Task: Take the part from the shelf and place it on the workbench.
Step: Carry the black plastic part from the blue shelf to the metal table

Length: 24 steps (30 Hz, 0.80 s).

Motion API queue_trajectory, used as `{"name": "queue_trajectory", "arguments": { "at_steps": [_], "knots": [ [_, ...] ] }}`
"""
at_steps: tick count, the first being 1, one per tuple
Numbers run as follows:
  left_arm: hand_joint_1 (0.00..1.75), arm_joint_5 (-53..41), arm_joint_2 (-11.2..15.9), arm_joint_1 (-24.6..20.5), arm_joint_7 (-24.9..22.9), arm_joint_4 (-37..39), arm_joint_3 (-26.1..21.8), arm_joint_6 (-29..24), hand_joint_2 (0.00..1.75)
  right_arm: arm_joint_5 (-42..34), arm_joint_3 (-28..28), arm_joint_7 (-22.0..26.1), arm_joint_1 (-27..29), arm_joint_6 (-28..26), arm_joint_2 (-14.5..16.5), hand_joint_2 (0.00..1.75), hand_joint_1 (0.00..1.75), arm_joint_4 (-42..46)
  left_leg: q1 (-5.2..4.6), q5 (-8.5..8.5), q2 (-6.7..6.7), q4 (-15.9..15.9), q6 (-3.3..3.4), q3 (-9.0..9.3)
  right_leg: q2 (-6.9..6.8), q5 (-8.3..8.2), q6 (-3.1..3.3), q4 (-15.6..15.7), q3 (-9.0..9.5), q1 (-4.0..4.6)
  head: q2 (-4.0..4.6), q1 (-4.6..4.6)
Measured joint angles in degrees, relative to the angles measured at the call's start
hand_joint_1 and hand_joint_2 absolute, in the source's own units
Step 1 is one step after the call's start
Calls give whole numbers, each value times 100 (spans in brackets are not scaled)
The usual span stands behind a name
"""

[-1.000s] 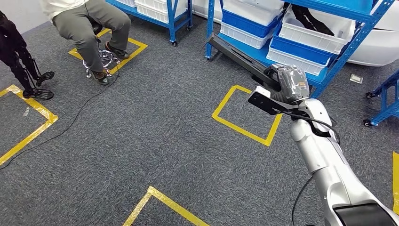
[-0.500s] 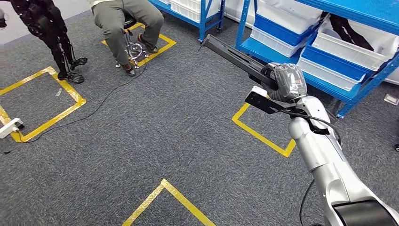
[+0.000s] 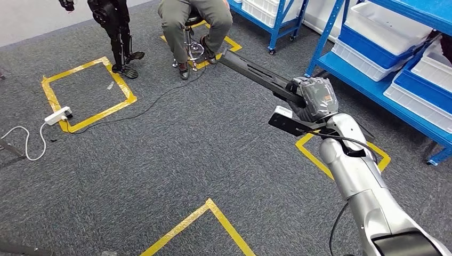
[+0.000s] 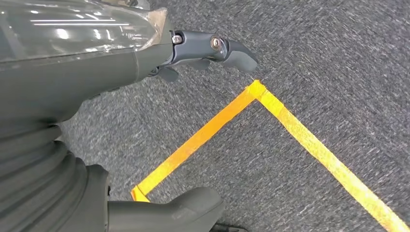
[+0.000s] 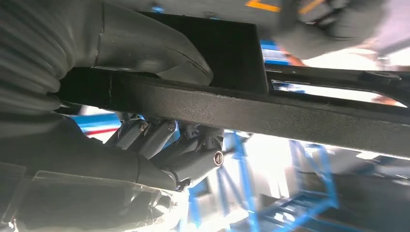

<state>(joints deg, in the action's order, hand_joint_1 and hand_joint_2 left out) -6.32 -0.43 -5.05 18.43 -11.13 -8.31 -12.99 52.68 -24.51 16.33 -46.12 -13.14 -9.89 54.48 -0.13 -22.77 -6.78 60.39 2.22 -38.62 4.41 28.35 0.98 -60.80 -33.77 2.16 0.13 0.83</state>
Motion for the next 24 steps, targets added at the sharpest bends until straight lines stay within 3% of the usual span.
{"name": "queue_trajectory", "arguments": {
  "at_steps": [1,3,4,6,8,10,11,12,14,16,19,21,23,24],
  "knots": [
    [0,-18,-2,-14,-17,0,5,22,175,8,-17,1,-4,-7,20,175,175,16,1,15,-67,-5,-10,-14,59,-65,46,126,55,16,0,-6],
    [0,-77,4,-21,-65,0,19,8,175,31,-60,-8,16,-19,76,175,175,41,1,62,-223,-43,-66,-27,-60,-121,102,197,95,-4,0,-26],
    [0,-111,13,-18,-81,0,27,-9,175,48,-85,-19,47,-26,113,175,175,63,-4,57,-204,-43,-87,-35,-135,-155,114,256,128,-20,0,-28],
    [0,-155,44,-42,-95,-2,43,-28,175,86,-128,-56,133,-51,173,175,175,138,-22,-149,92,209,-137,-155,-299,-229,147,383,188,-61,0,-19],
    [0,-166,78,-101,-90,-5,56,-22,175,114,-148,-104,235,-72,192,175,175,205,5,-539,469,848,-208,-438,-467,-252,165,418,197,-67,0,-15],
    [0,-161,87,-143,-87,-8,61,0,175,132,-160,-128,328,-70,195,175,175,233,67,-712,601,1294,-297,-618,-637,-249,164,416,184,-75,0,-16],
    [0,-159,85,-153,-87,-9,61,12,175,138,-164,-132,361,-66,198,175,175,234,99,-657,640,1251,-339,-572,-712,-246,159,413,177,-85,0,-14],
    [0,-158,83,-161,-88,-9,61,19,175,148,-169,-133,379,-61,204,175,175,234,132,-523,699,1002,-378,-413,-782,-239,148,405,171,-97,0,-14],
    [0,-159,67,-182,-88,-9,61,22,175,164,-173,-132,371,-51,216,175,175,240,159,-253,940,292,-416,22,-901,-204,95,367,161,-97,0,-9],
    [0,-168,44,-199,-78,-9,61,24,175,176,-175,-129,331,-35,227,175,175,247,134,-151,1060,-85,-336,235,-995,-167,29,327,155,-74,0,-18],
    [0,-209,21,-193,-56,-9,69,29,175,182,-186,-123,293,-7,248,175,175,250,102,-102,889,-141,-168,218,-1088,-125,-57,291,140,-69,0,-31],
    [0,-237,7,-197,-52,-9,76,18,175,162,-188,-107,291,3,225,175,175,250,115,-51,767,-185,-77,216,-876,51,-90,8,6,-115,0,-36],
    [0,-253,6,-208,-44,-11,77,-8,175,130,-185,-85,322,3,164,175,175,247,121,-21,632,-198,-22,198,-583,366,-79,-705,-313,-179,0,-42],
    [0,-255,10,-210,-39,-12,77,-20,175,116,-183,-75,354,3,128,175,175,244,121,-13,555,-198,-8,187,-514,496,-84,-1085,-485,-201,0,-44]
  ]
}}
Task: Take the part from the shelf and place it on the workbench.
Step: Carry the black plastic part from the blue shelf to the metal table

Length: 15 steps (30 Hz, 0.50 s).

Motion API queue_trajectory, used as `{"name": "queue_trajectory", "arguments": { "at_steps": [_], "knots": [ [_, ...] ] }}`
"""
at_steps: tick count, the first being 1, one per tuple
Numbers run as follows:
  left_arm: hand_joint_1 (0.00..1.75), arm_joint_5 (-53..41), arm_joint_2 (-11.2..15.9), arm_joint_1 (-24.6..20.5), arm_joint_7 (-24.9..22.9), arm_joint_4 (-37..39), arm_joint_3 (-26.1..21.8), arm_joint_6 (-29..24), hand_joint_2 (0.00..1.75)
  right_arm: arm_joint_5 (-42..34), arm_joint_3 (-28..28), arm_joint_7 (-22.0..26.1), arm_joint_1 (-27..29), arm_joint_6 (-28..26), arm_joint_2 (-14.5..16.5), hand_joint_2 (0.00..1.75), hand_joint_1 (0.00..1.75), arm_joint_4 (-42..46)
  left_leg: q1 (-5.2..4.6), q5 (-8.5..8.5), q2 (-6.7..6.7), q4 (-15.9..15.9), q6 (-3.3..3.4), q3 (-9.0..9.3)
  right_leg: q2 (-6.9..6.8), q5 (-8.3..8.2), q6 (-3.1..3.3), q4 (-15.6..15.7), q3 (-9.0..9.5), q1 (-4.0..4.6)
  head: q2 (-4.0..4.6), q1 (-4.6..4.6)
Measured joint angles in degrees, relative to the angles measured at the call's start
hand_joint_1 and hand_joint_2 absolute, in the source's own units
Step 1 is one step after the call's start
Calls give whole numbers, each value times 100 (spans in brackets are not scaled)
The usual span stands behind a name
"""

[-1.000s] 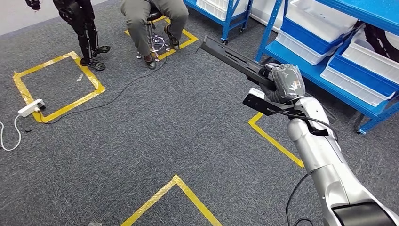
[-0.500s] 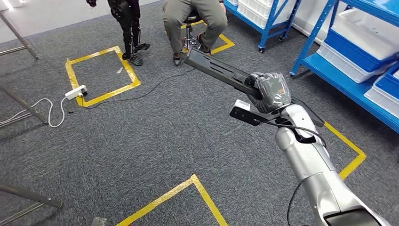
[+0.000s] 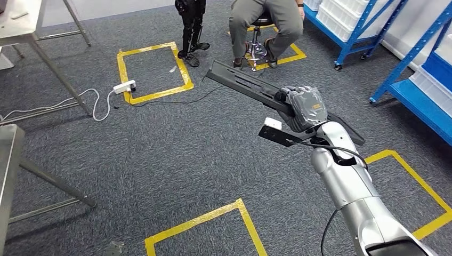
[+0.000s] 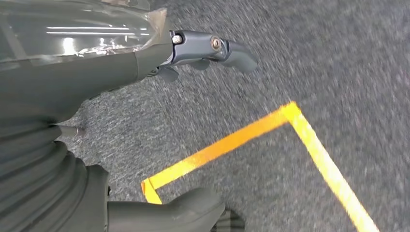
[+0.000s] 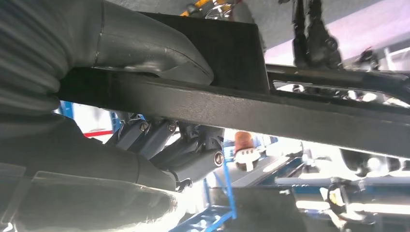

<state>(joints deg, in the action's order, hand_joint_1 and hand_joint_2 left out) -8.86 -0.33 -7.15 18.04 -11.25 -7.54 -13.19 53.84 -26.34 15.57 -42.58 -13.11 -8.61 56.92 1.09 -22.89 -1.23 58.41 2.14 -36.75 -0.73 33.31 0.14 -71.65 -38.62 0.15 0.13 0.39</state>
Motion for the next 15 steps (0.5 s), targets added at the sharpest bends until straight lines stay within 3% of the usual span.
{"name": "queue_trajectory", "arguments": {
  "at_steps": [1,2,4,6,8,10,12,14,15],
  "knots": [
    [0,0,4,2,5,-1,-1,-8,175,-9,0,5,39,0,-28,175,175,-4,0,7,-82,1,4,-8,31,65,-22,-249,-118,-19,0,1],
    [0,2,8,6,8,-1,-1,-13,175,-19,-1,12,74,0,-47,175,175,-9,1,15,-165,2,1,-14,47,34,-63,-268,-128,-38,0,-1],
    [0,23,11,10,18,-1,-2,-15,175,-33,-2,45,101,0,-67,175,175,-13,7,32,-319,6,-21,-19,128,-243,-170,327,156,-96,0,-1],
    [0,59,15,7,46,-2,-7,-20,175,-43,-11,83,73,1,-64,175,175,-21,3,55,-438,15,-73,-42,347,-496,-232,1059,500,-148,0,3],
    [0,83,22,13,72,-4,-15,-26,175,-50,-34,103,43,8,-45,175,175,-42,1,94,-536,7,-147,-87,432,-565,-211,1294,605,-134,0,11],
    [0,90,24,44,83,-4,-19,-35,175,-55,-57,110,21,15,-16,175,175,-70,15,129,-590,-10,-219,-131,306,-604,-147,1295,602,-125,0,15],
    [0,90,19,75,89,-3,-19,-59,175,-64,-68,122,-11,17,22,175,175,-95,9,3,-360,161,-257,-224,187,-645,-65,1312,595,-147,0,34],
    [0,90,17,79,91,-3,-21,-87,175,-76,-75,145,-37,19,45,175,175,-124,-6,-363,-46,777,-271,-485,59,-659,3,1319,586,-116,0,63],
    [0,89,16,78,91,-3,-22,-96,175,-80,-79,155,-42,19,48,175,175,-145,-5,-556,21,1180,-276,-656,-17,-657,24,1318,583,-87,0,73]
  ]
}}
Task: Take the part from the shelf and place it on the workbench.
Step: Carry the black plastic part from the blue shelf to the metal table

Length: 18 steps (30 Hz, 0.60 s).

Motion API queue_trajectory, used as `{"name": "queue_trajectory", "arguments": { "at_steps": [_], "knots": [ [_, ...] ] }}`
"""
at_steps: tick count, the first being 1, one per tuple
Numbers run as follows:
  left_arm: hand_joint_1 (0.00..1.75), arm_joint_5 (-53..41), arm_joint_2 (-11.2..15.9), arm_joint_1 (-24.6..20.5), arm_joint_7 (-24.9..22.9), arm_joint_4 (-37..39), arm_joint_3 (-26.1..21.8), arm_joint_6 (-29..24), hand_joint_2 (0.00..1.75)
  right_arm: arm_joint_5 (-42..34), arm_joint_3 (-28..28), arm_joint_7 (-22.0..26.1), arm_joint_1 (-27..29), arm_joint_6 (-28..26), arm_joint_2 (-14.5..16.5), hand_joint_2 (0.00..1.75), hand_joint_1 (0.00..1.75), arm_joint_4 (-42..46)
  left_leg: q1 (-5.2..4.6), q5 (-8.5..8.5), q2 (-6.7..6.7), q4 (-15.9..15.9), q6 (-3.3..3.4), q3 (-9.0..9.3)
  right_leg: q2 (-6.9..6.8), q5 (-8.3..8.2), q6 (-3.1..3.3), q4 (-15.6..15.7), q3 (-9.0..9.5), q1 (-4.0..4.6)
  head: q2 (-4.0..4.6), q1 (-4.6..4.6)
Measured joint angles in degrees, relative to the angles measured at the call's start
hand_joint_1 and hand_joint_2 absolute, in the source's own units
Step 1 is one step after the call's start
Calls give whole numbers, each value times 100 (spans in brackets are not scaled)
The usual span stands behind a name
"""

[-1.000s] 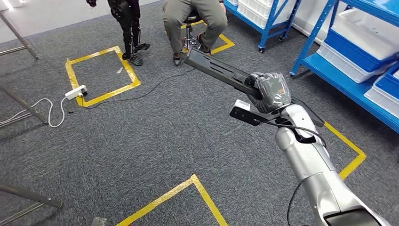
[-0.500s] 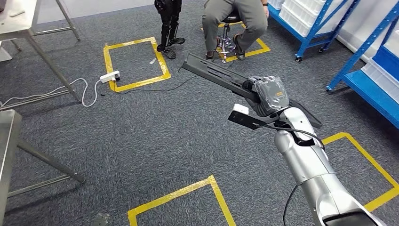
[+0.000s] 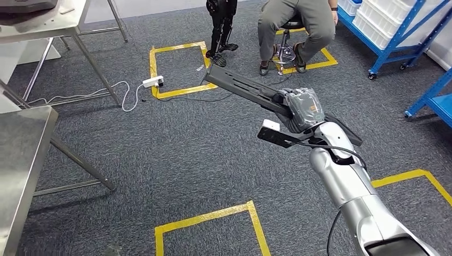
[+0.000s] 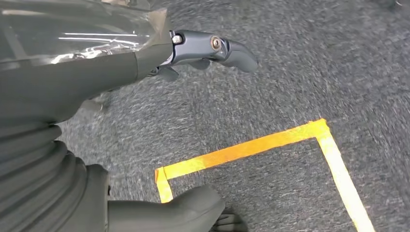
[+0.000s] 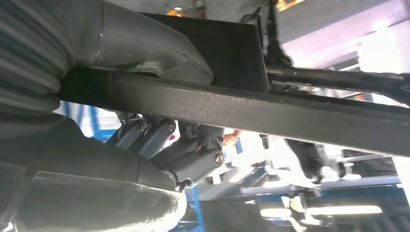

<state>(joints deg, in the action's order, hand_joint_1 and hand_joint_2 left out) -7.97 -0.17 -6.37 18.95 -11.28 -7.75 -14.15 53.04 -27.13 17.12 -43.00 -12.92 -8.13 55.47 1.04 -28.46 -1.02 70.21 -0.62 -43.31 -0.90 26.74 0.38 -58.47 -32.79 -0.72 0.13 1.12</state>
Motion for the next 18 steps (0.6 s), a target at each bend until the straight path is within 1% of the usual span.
{"name": "queue_trajectory", "arguments": {
  "at_steps": [1,2,3,4,5,6,7,8,9,10,11,12,13,14,15,16,17,18],
  "knots": [
    [0,-1,-3,5,0,0,-1,-3,175,-1,-7,5,-1,0,5,175,175,-24,1,-118,20,313,-1,-131,-76,4,6,0,-2,24,0,-2],
    [0,-3,-6,14,2,0,-1,-3,175,-2,-14,7,-1,-1,11,175,175,-47,1,-139,29,455,1,-181,-153,8,12,-1,-3,43,0,0],
    [0,-7,-7,23,4,0,-2,-3,175,-3,-21,7,-2,-2,20,175,175,-65,1,-58,47,364,8,-114,-222,12,17,-1,-2,57,0,0],
    [0,-12,-5,30,9,0,-3,-3,175,-4,-27,8,-5,-4,30,175,175,-78,0,96,93,66,21,62,-290,17,22,-2,2,67,0,0],
    [0,-19,-3,32,15,-1,-4,-3,175,-6,-30,8,-12,-9,36,175,175,-85,-9,243,212,-336,37,287,-354,23,26,-3,6,82,0,1],
    [0,-26,-1,27,22,-1,-5,-2,175,-10,-30,7,-22,-17,39,175,175,-89,-30,355,322,-687,64,480,-412,32,22,-8,1,111,0,-1],
    [0,-31,1,23,29,-2,-5,-2,175,-14,-28,7,-32,-26,37,175,175,-91,-54,417,396,-933,94,605,-467,41,14,-12,-3,137,0,-7],
    [0,-34,0,23,35,-2,-5,-2,175,-18,-28,6,-39,-34,35,175,175,-93,-79,426,429,-1043,123,647,-519,48,4,-12,-6,161,0,-14],
    [0,-36,0,26,39,-2,-5,-2,175,-21,-29,5,-44,-40,36,175,175,-95,-99,435,372,-1057,152,637,-573,55,-9,-10,-8,177,0,-22],
    [0,-36,0,31,41,-2,-5,-2,175,-23,-31,5,-45,-43,40,175,175,-96,-99,450,306,-1074,184,630,-614,65,-26,-11,-3,183,0,-27],
    [0,-37,-1,37,42,-2,-5,-2,175,-25,-32,4,-44,-45,41,175,175,-96,-91,467,251,-1095,215,632,-575,92,-46,-37,-21,175,0,-29],
    [0,-39,-2,38,44,-2,-5,-1,175,-26,-30,3,-45,-47,38,175,175,-97,-78,489,195,-1115,250,635,-461,159,-60,-138,-67,162,0,-29],
    [0,-44,-2,31,45,-2,-5,-1,175,-30,-28,2,-43,-50,29,175,175,-99,-62,512,140,-1134,286,640,-301,278,-67,-359,-168,142,0,-32],
    [0,-50,-2,22,47,-3,-5,0,175,-33,-26,1,-39,-52,13,175,175,-104,-53,525,85,-1139,309,637,-131,426,-60,-670,-309,110,0,-35],
    [0,-62,-3,11,48,-3,-5,3,175,-37,-26,1,-26,-54,-7,175,175,-113,-49,535,15,-1139,326,629,-21,588,-53,-1076,-486,90,0,-36],
    [0,-75,-3,5,48,-4,-5,7,175,-39,-26,1,-3,-55,-28,175,175,-125,-49,540,-64,-1138,334,625,28,704,-60,-1433,-649,73,0,-38],
    [0,-88,-4,5,48,-4,-5,11,175,-40,-25,0,22,-56,-50,175,175,-137,-47,544,-147,-1137,336,622,45,743,-84,-1627,-740,60,0,-38],
    [0,-99,-5,8,48,-4,-5,16,175,-41,-25,-1,46,-57,-66,175,175,-146,-45,548,-233,-1135,334,621,58,702,-125,-1634,-747,45,0,-40]
  ]
}}
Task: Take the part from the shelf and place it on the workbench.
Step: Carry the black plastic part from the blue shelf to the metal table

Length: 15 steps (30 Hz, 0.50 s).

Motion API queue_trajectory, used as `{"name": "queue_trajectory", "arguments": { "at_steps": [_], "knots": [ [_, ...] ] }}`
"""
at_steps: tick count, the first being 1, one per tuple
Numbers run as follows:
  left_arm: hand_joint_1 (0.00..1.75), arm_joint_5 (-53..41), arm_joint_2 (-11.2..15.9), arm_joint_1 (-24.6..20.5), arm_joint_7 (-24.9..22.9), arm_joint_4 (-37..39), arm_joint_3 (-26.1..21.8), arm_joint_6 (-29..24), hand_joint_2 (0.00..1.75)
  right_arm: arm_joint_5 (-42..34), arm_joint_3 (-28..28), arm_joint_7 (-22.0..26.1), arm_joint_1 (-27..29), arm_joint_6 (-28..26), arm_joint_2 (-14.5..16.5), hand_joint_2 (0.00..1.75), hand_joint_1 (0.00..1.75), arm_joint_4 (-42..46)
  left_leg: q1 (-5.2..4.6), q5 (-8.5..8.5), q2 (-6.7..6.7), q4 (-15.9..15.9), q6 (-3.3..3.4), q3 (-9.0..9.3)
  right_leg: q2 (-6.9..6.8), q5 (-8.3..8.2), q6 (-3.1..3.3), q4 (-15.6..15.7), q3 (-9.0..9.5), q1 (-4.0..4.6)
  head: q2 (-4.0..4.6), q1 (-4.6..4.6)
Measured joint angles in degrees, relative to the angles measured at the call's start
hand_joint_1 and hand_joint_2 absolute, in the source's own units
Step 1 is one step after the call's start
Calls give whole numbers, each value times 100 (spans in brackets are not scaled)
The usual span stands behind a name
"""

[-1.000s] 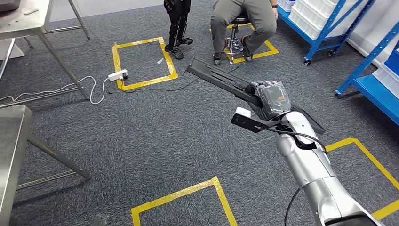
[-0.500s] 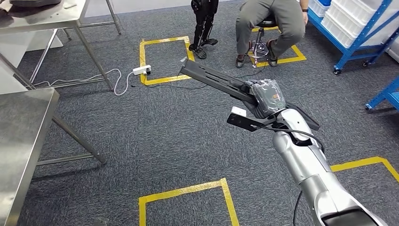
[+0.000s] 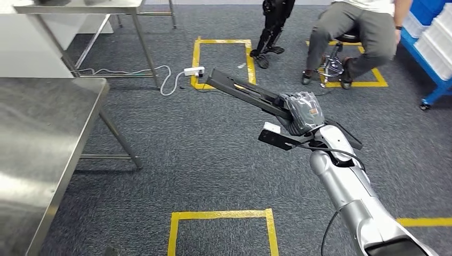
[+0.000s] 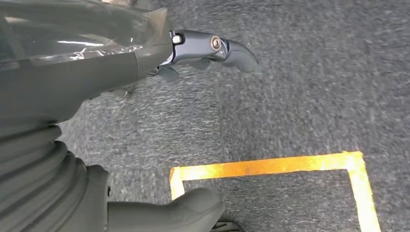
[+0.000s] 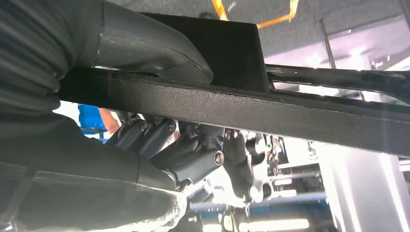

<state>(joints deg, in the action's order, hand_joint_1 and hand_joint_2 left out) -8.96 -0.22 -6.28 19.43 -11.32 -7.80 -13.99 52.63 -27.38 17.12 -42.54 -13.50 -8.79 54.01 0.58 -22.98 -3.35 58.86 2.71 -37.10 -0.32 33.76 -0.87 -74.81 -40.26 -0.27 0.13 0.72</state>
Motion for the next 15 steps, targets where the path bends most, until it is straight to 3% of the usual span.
{"name": "queue_trajectory", "arguments": {
  "at_steps": [2,3,5,7,8,10,12,14,15],
  "knots": [
    [0,-10,-7,2,-2,0,0,2,175,-4,5,-1,19,-3,-22,175,175,-7,10,10,-157,8,-19,1,96,-312,-106,655,296,-54,0,-1],
    [0,-13,-10,-4,-4,-1,0,2,175,-9,8,-1,20,-6,-33,175,175,-7,9,17,-233,16,-43,-11,215,-460,-142,1048,480,-83,1,2],
    [0,-19,-10,-11,-8,-3,0,2,175,-15,13,-1,29,-14,-55,175,175,-7,7,44,-357,21,-109,-55,362,-623,-145,1512,682,-104,1,8],
    [0,-22,-10,5,-12,-4,0,3,175,-16,12,-1,47,-19,-61,175,175,-7,17,91,-468,-7,-188,-99,294,-648,-90,1555,690,-80,0,12],
    [0,-25,-13,18,-13,-4,2,3,175,-15,13,-3,48,-21,-60,175,175,-7,22,90,-447,-7,-219,-119,232,-669,-53,1570,699,-88,0,13],
    [0,-31,-15,24,-14,-5,3,4,175,-16,15,-5,38,-27,-56,175,175,-6,10,-68,-164,216,-265,-230,107,-707,41,1611,714,-106,0,37],
    [0,-33,-14,6,-15,-8,3,5,175,-17,21,-5,33,-33,-66,175,175,-6,2,-436,184,885,-285,-523,-24,-713,118,1625,718,-70,0,61],
    [0,-33,-21,-2,-15,-9,5,9,175,-15,22,-5,42,-34,-81,175,175,-8,7,-667,278,1497,-293,-794,-177,-704,154,1624,716,-28,0,61],
    [0,-33,-25,0,-14,-9,5,14,175,-13,21,-5,46,-36,-85,175,175,-9,7,-637,293,1533,-289,-797,-248,-699,161,1624,716,-16,0,62]
  ]
}}
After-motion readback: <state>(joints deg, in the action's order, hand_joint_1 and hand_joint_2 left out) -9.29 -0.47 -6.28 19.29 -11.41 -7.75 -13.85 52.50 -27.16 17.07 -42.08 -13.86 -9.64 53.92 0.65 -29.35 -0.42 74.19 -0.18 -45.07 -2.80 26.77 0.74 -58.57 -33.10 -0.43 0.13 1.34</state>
